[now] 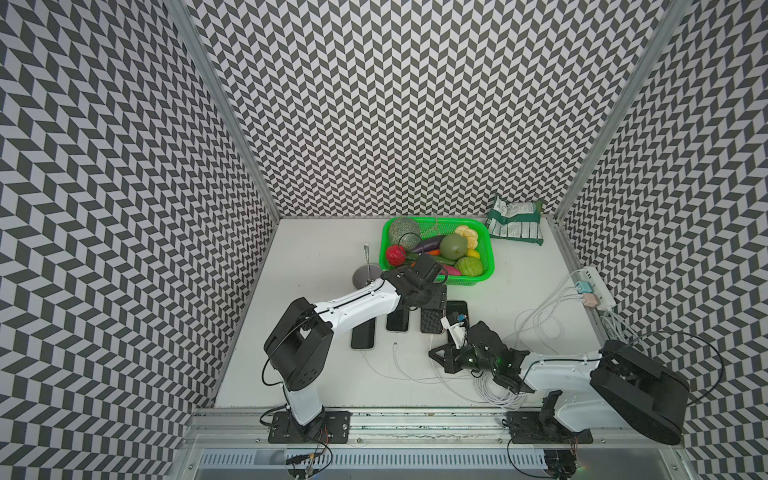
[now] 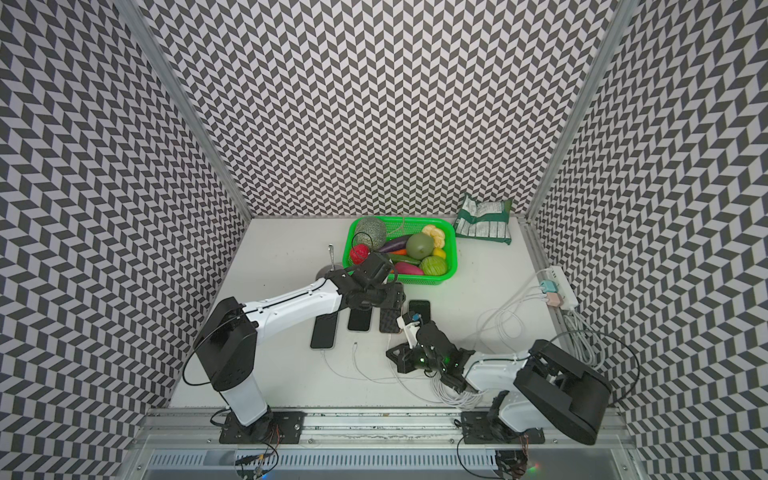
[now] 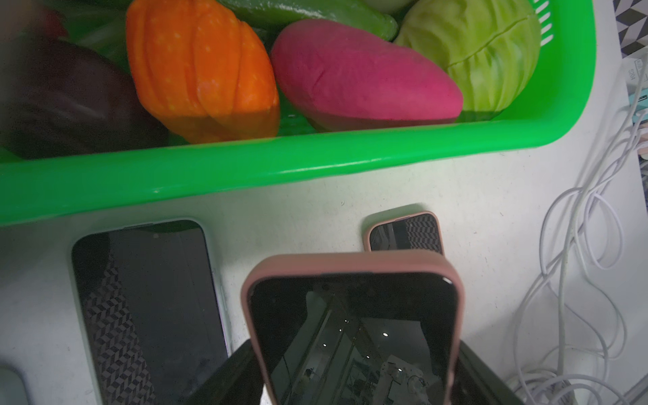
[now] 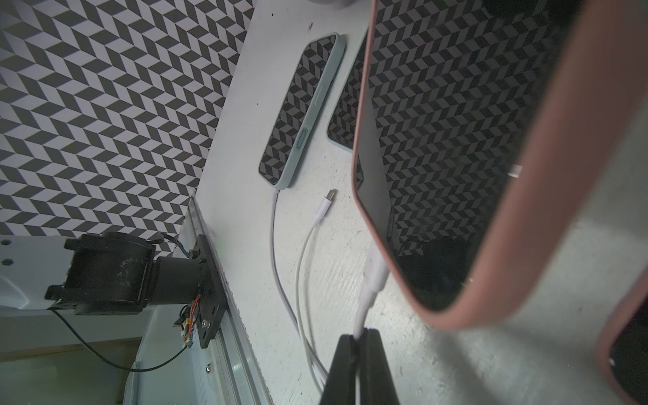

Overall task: Unplug the charging cable from the phone
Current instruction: Remove the charging cable from the phone.

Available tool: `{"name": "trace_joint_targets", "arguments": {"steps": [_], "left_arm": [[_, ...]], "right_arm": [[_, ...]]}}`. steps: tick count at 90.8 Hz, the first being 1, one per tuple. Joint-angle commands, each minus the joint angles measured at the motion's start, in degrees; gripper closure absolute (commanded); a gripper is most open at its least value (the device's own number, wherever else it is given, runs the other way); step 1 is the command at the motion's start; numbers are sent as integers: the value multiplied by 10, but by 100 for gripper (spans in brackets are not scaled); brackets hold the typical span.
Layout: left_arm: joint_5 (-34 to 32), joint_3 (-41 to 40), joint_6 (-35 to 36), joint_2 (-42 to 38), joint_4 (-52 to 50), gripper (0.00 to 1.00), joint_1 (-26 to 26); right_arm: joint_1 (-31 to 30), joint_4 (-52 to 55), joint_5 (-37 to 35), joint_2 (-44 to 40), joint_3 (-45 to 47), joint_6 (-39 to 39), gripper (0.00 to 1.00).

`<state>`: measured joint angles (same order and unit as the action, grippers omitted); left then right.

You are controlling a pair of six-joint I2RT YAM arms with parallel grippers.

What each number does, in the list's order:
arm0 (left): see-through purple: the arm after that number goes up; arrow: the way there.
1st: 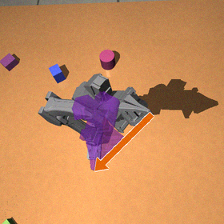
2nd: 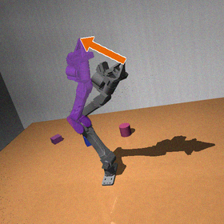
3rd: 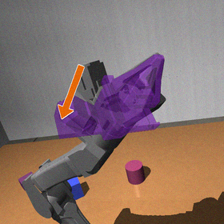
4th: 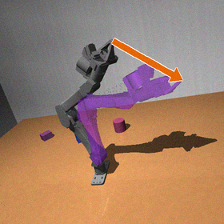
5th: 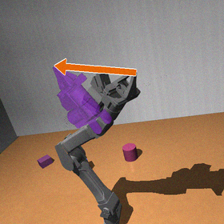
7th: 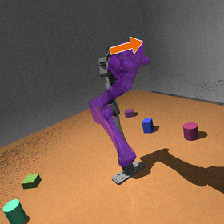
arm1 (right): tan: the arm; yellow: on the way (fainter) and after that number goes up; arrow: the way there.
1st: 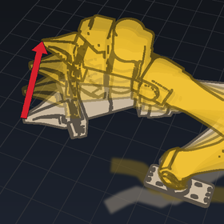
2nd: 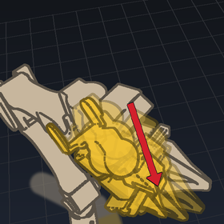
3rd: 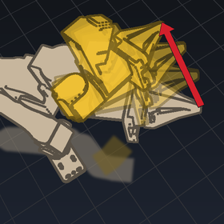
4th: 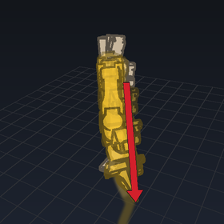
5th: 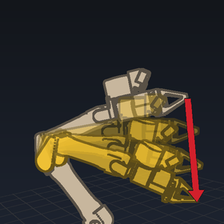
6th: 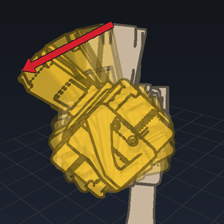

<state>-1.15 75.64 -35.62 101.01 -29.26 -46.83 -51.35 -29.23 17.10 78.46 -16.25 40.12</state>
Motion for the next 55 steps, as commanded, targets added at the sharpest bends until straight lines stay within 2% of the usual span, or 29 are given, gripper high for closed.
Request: {"name": "trace_joint_targets", "arguments": {"steps": [1, 55], "left_arm": [[-2, 4, -3, -11, 35, 100, 5], [-20, 13, 8, 13, 25, 100, 11]], "right_arm": [[-13, -17, 2, -7, -4, -6, 100], [-36, -32, 0, 15, -2, -6, 99]]}}
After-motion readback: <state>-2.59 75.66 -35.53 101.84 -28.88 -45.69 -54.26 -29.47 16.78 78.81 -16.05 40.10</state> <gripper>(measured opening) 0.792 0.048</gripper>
